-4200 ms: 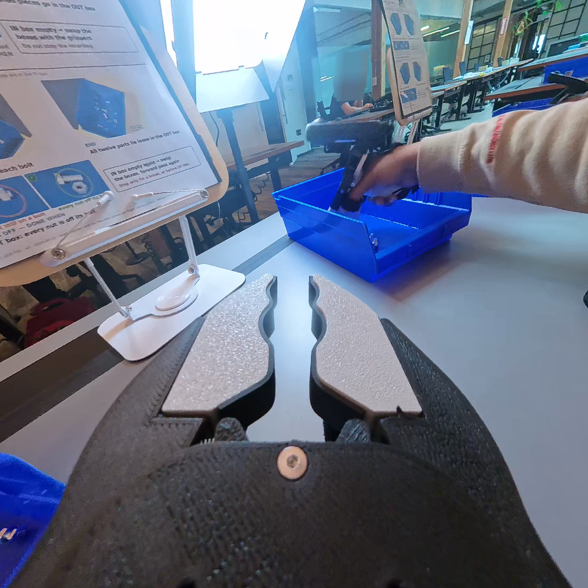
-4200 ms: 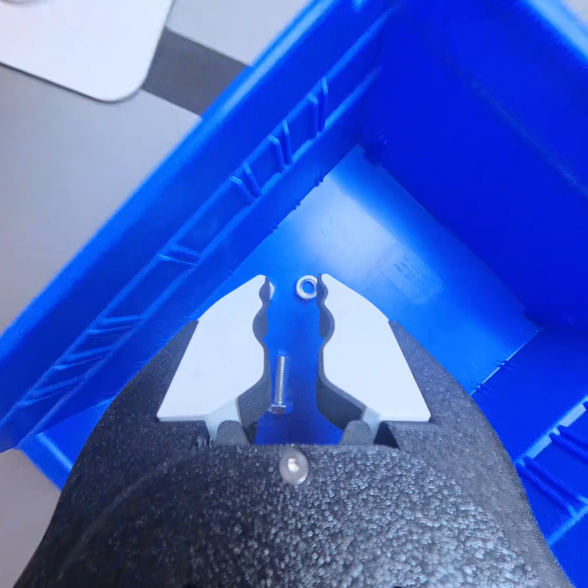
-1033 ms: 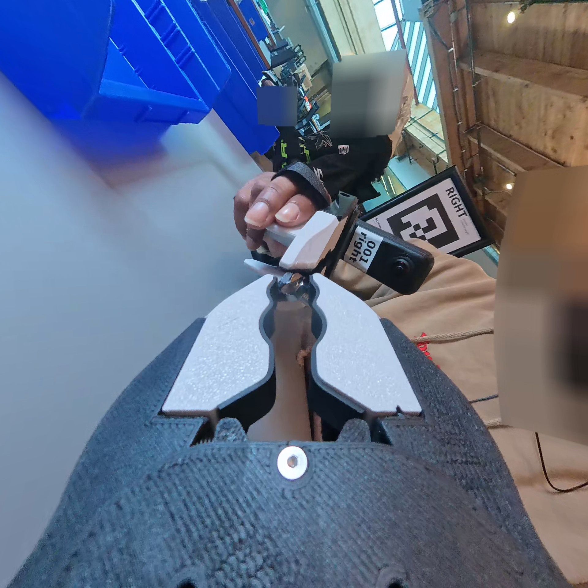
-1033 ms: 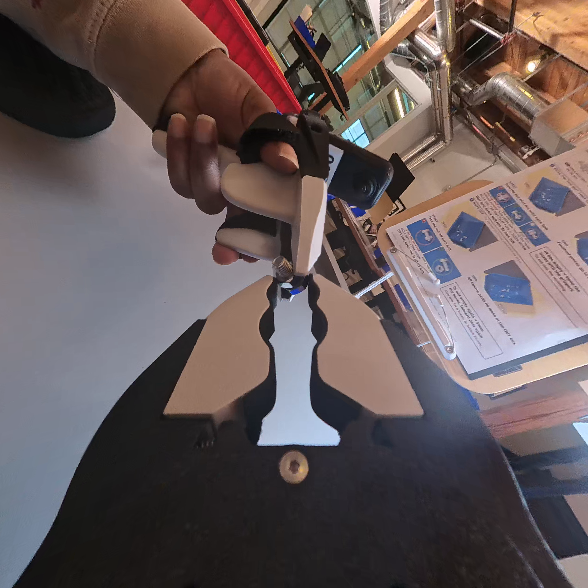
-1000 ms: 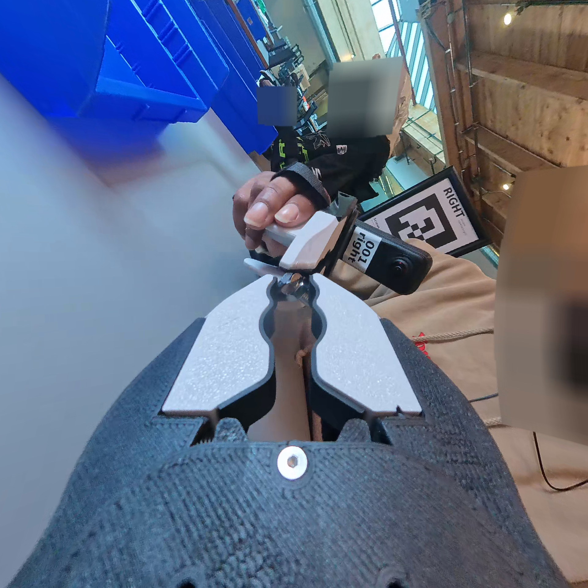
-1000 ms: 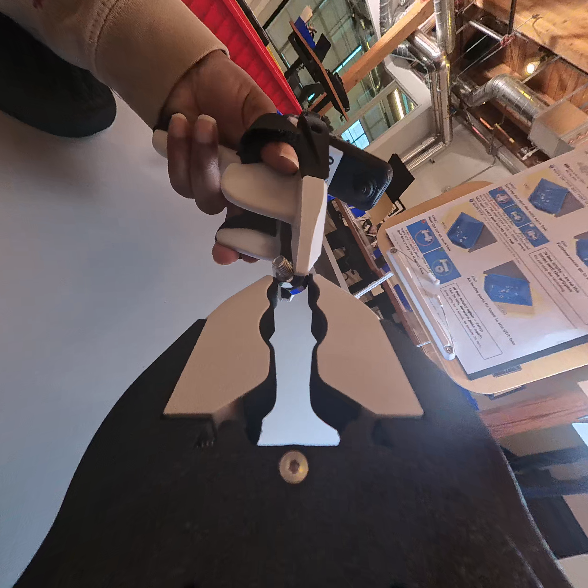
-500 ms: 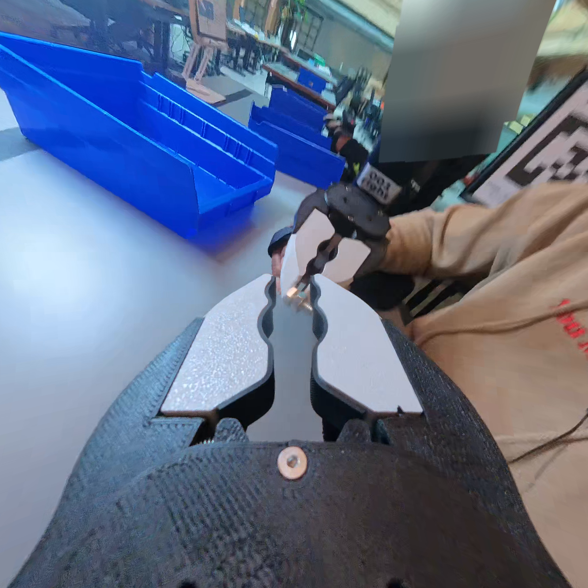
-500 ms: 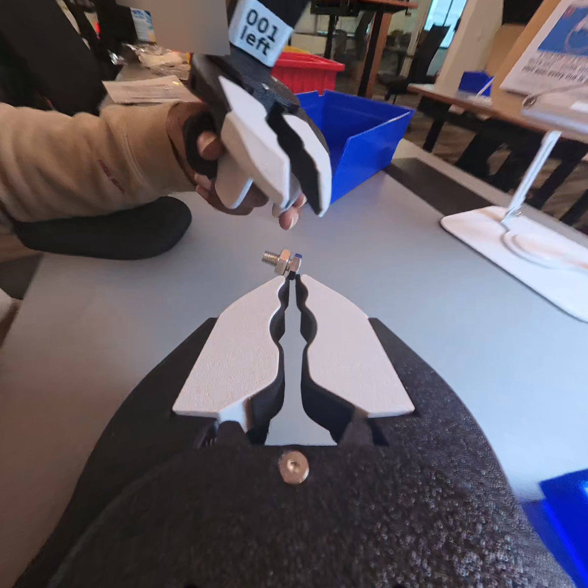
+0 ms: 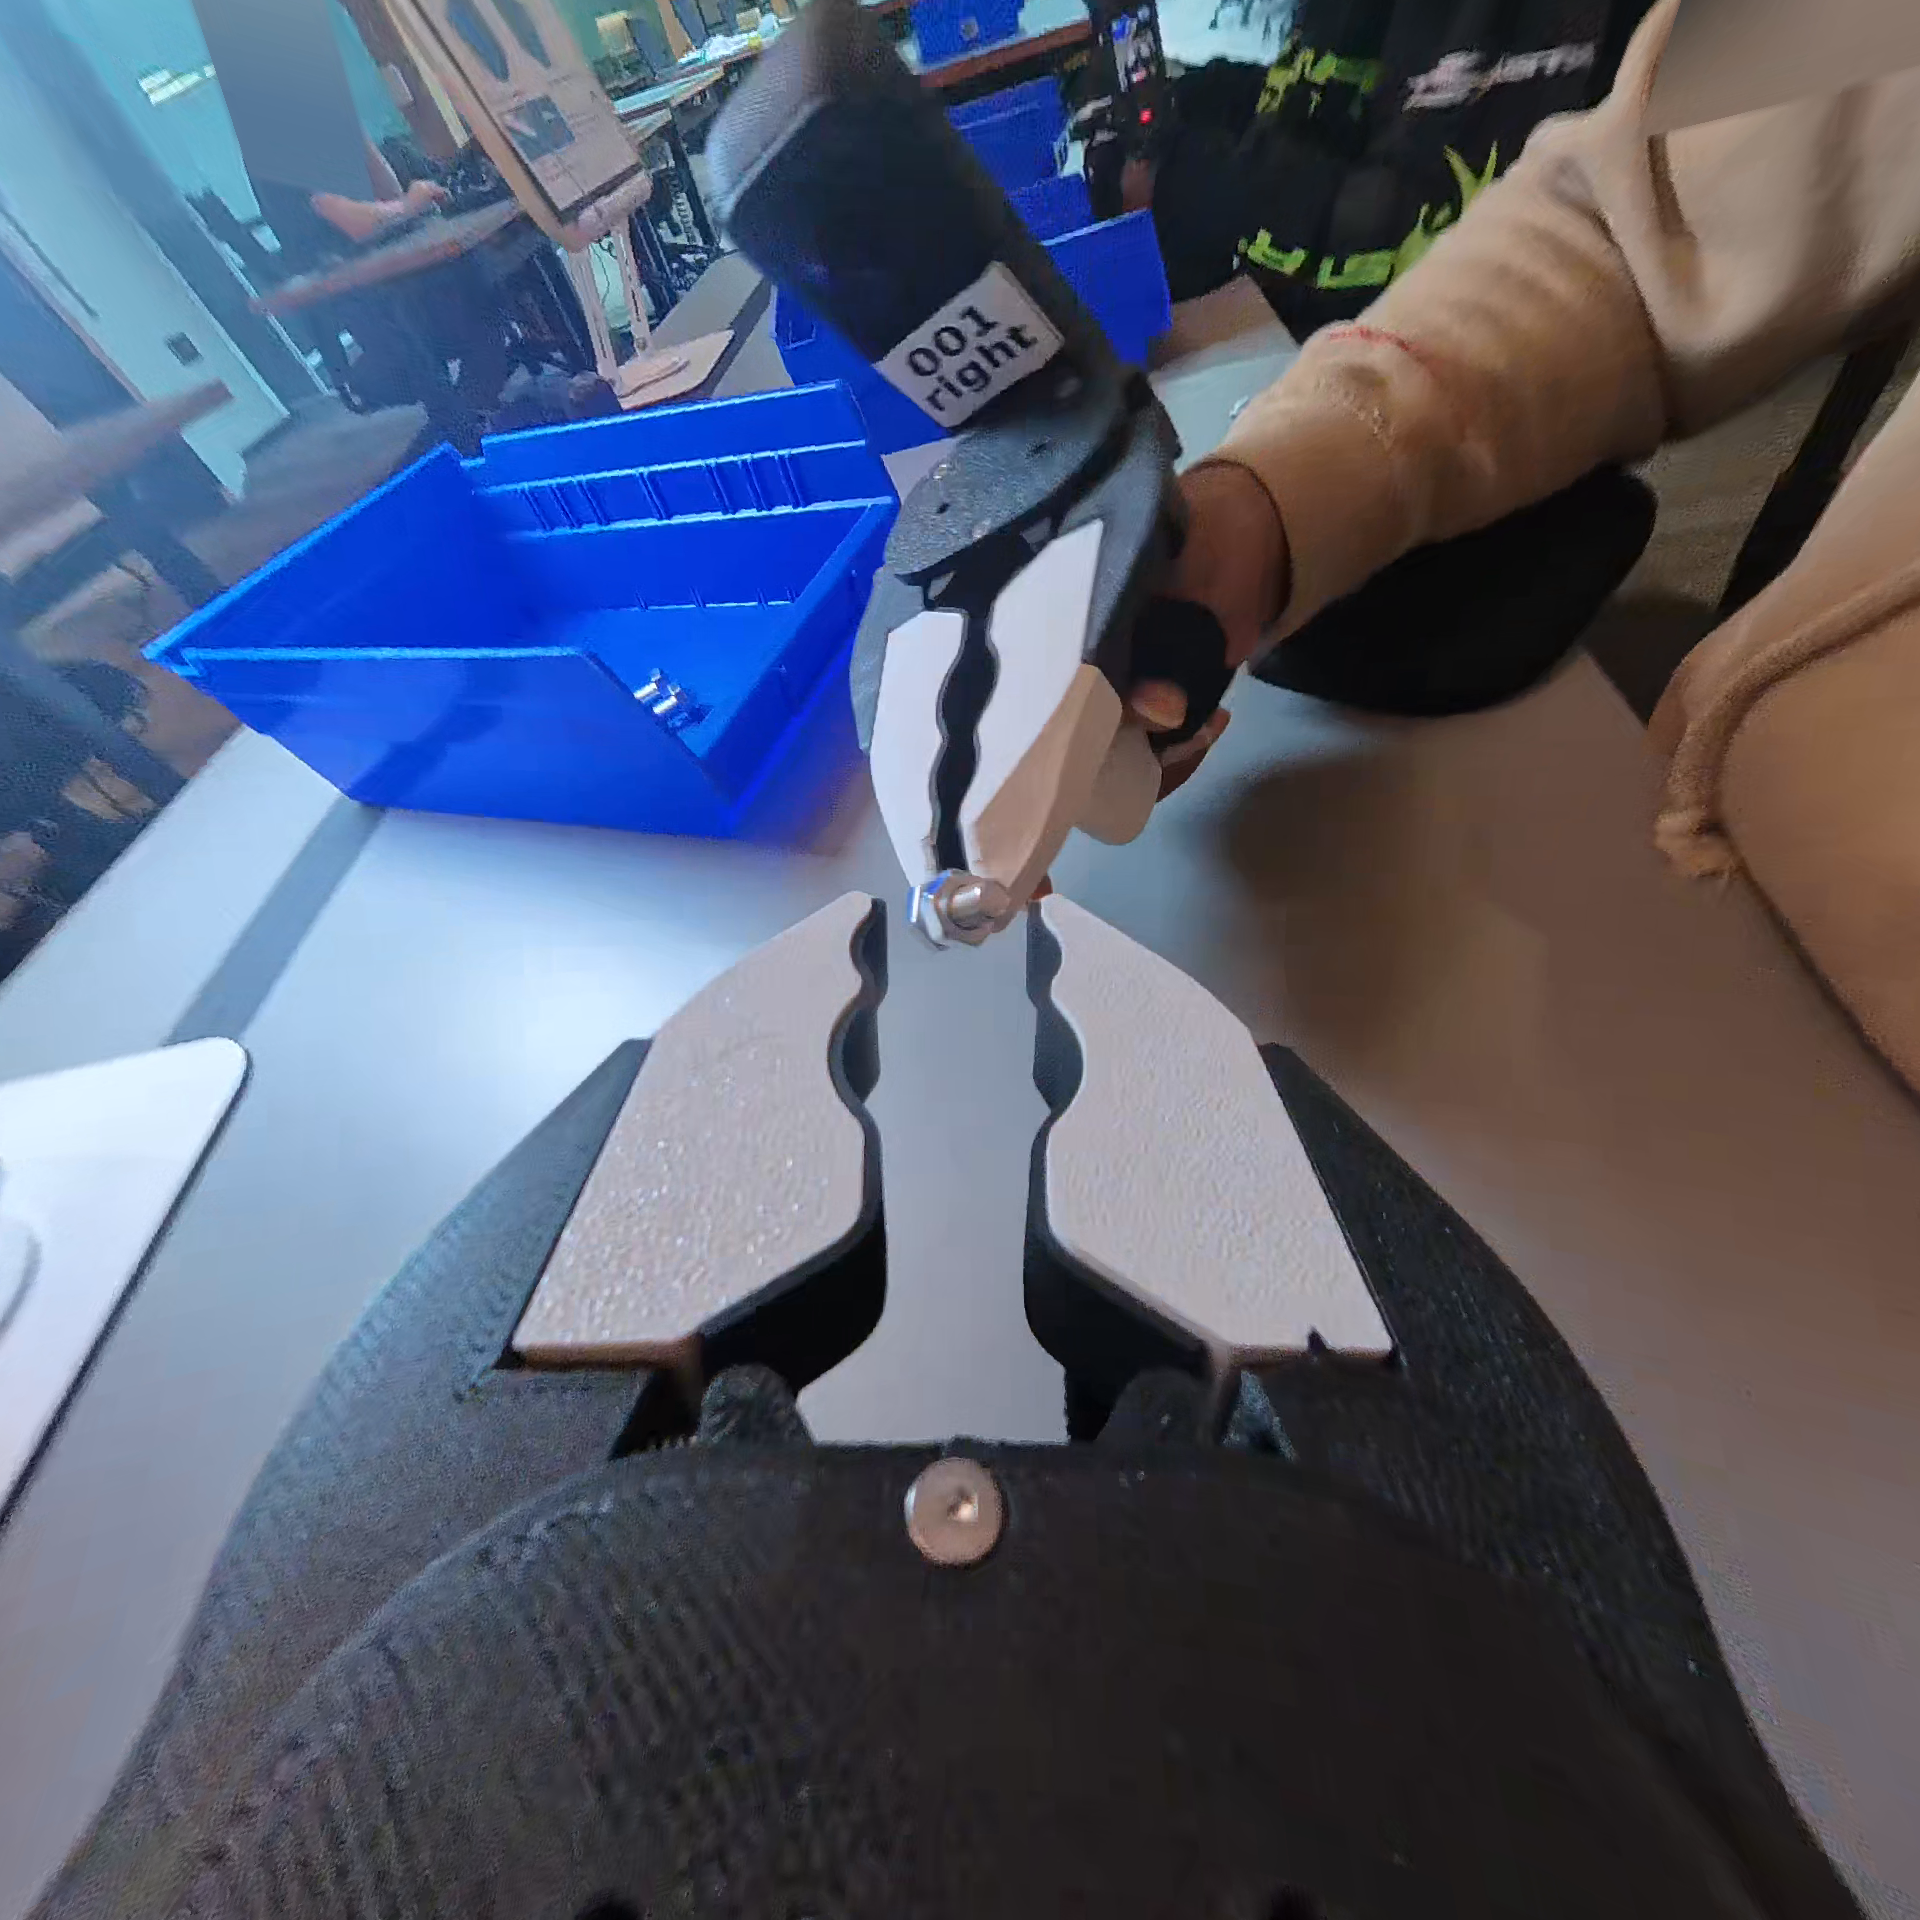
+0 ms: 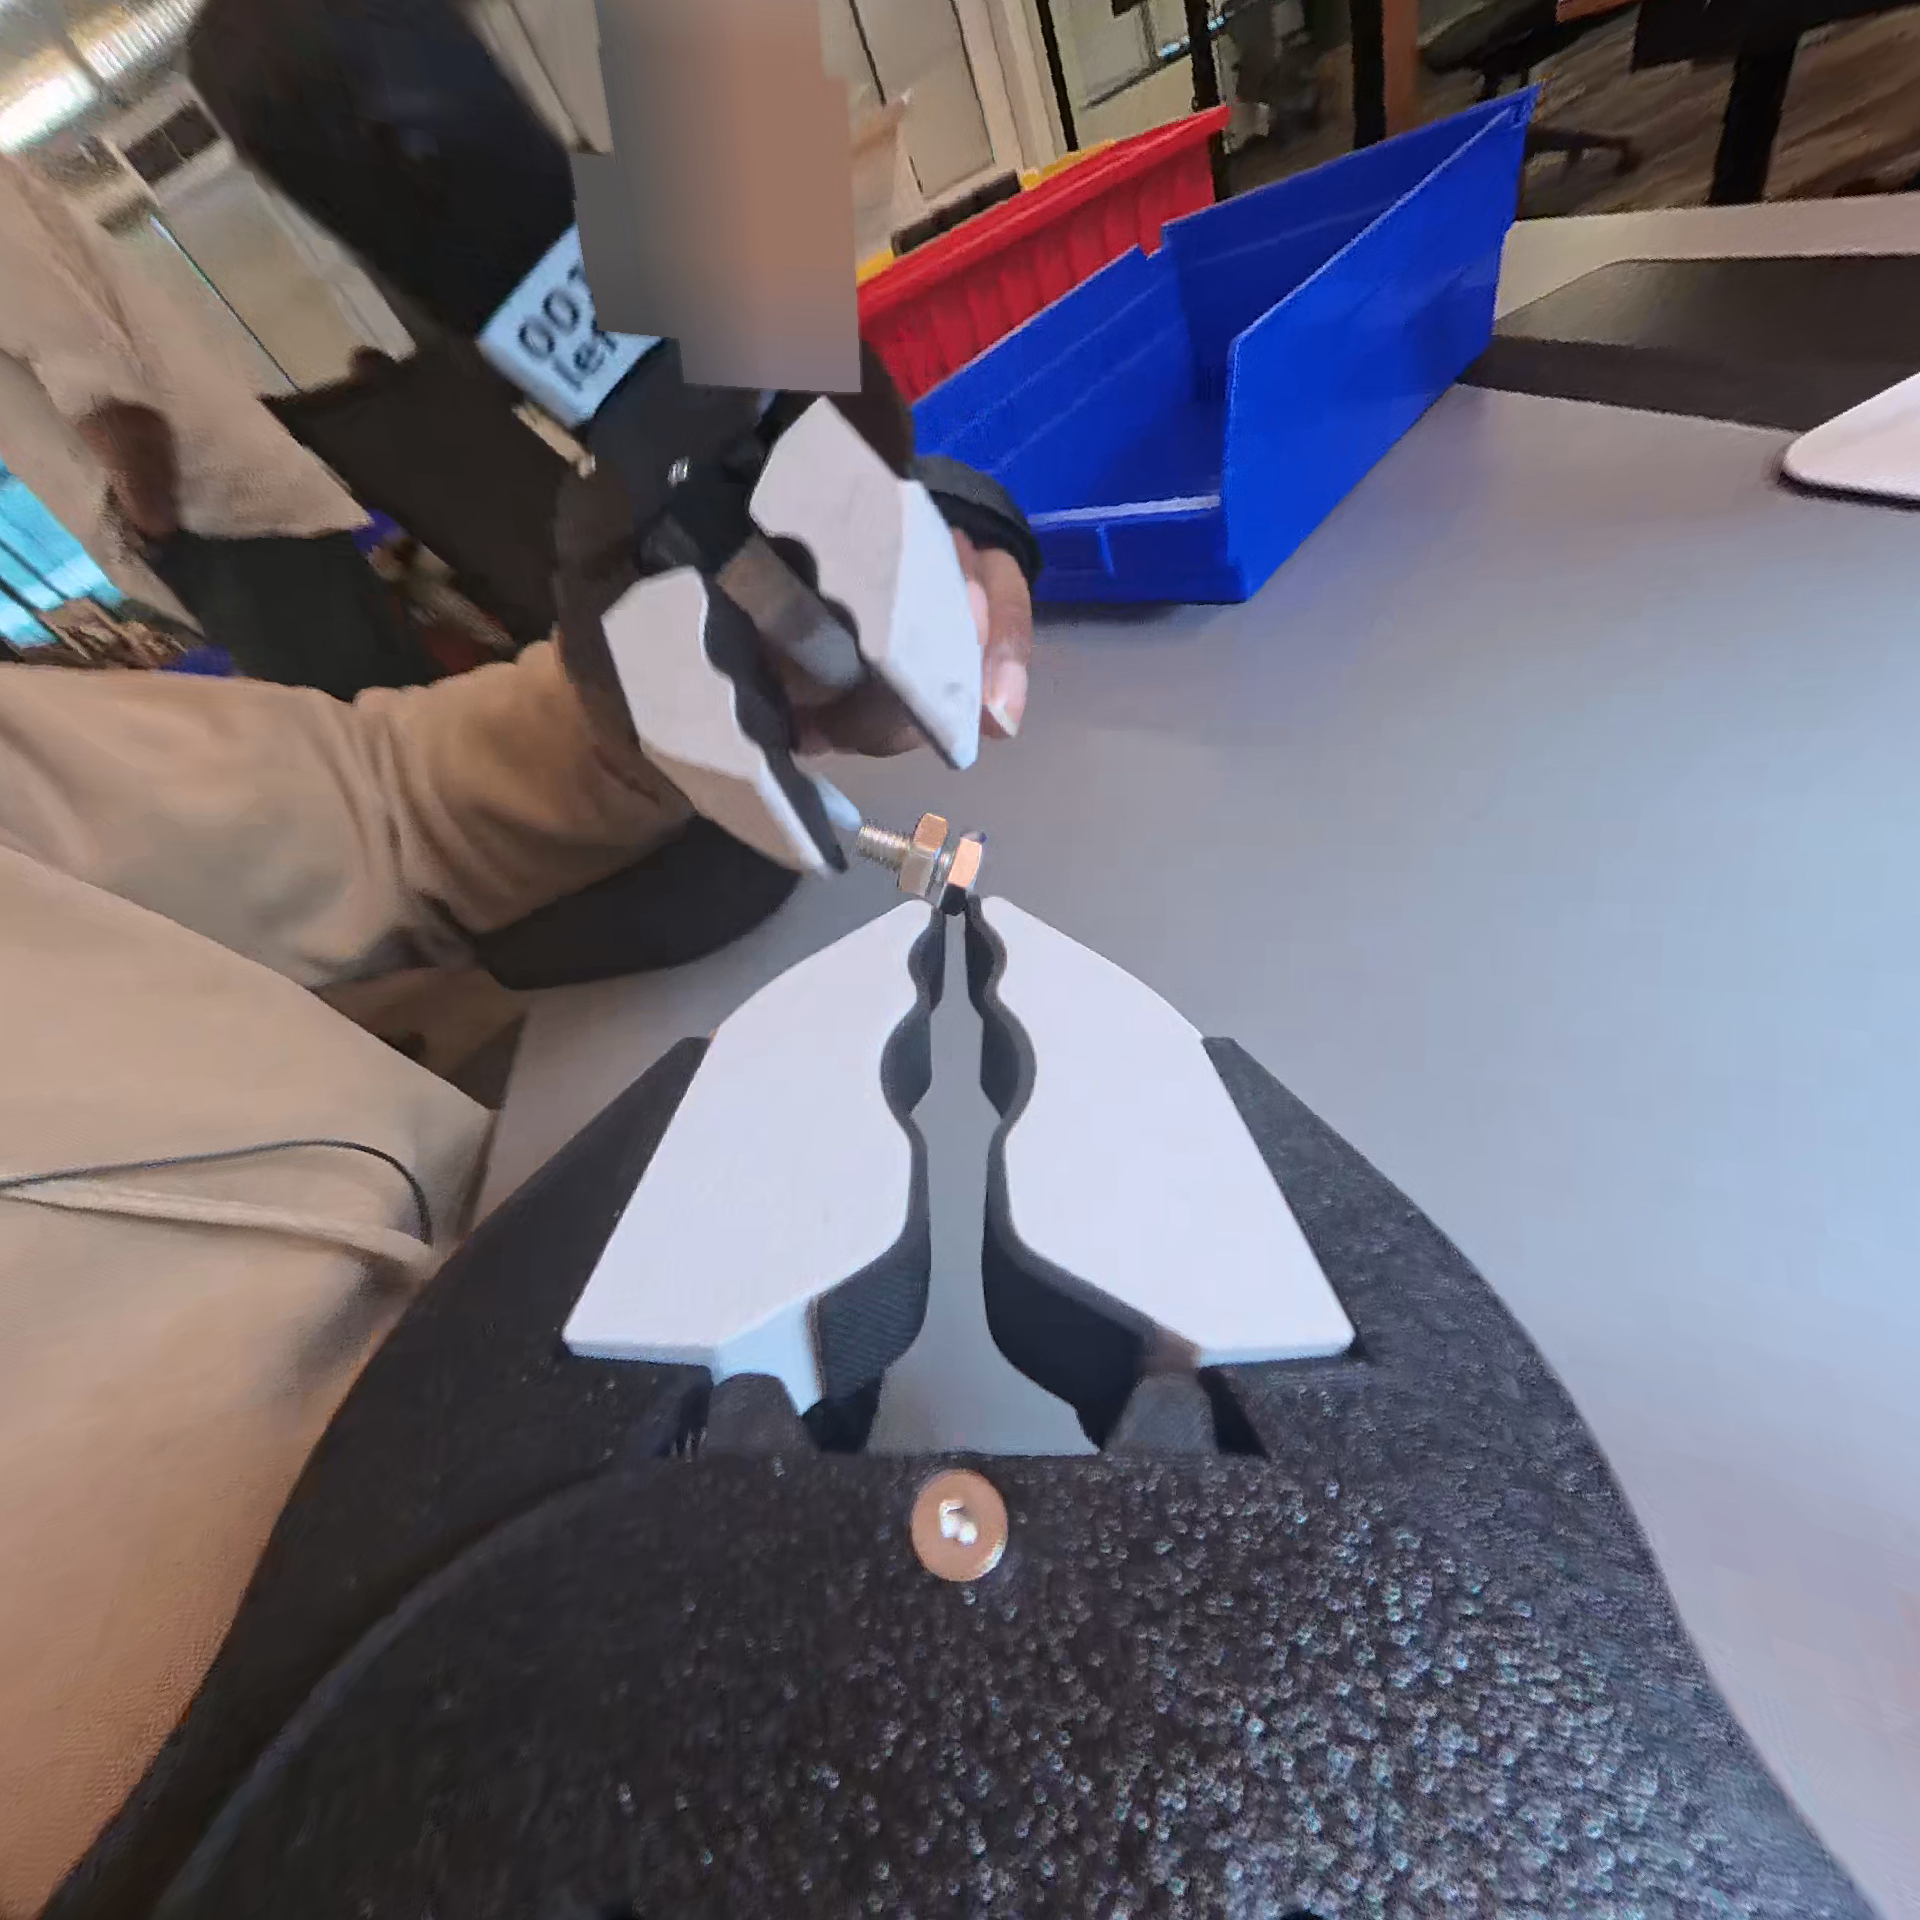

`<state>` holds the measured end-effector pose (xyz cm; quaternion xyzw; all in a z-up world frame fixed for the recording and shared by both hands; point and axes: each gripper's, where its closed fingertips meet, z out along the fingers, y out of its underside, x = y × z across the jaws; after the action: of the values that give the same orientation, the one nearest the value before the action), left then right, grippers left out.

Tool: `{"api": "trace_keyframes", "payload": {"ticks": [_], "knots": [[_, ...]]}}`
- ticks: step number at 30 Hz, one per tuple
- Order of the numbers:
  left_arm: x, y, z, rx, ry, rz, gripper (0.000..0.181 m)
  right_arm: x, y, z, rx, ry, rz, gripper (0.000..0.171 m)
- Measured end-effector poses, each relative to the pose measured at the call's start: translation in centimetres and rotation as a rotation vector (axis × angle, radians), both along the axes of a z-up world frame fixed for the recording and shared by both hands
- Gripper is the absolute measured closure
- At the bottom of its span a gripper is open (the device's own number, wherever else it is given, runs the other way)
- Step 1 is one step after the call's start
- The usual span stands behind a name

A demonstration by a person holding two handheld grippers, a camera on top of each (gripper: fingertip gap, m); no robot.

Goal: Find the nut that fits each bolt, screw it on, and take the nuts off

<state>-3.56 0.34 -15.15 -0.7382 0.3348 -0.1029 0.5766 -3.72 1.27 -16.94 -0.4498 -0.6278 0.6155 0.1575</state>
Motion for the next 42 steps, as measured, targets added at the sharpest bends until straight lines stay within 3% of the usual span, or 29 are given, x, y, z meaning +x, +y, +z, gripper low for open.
{"api": "trace_keyframes", "payload": {"ticks": [9,15,19,24,31,42], "knots": [[0.8,0.6,0.0,0.138,0.255,0.060,0.172,0.3,-0.3,0.4,-0.151,-0.078,0.039,0.169],[0.8,0.4,0.6,0.090,0.098,0.036,0.174,0.5,-0.7,0.5,-0.098,-0.031,0.051,0.168],[0.2,0.3,2.2,0.047,-0.133,0.029,0.174,0.4,-0.4,0.8,0.125,0.102,0.001,0.149],[0.6,0.2,3.0,-0.011,-0.290,-0.008,0.174,0.1,-0.5,1.8,0.359,0.272,-0.090,0.147],[1.6,-0.2,2.3,-0.045,-0.264,-0.056,0.174,0.6,-1.3,2.0,0.284,0.254,-0.032,0.156],[2.2,-0.5,2.0,-0.072,-0.253,-0.093,0.174,1.0,-1.9,1.7,0.252,0.243,0.026,0.155]]}}
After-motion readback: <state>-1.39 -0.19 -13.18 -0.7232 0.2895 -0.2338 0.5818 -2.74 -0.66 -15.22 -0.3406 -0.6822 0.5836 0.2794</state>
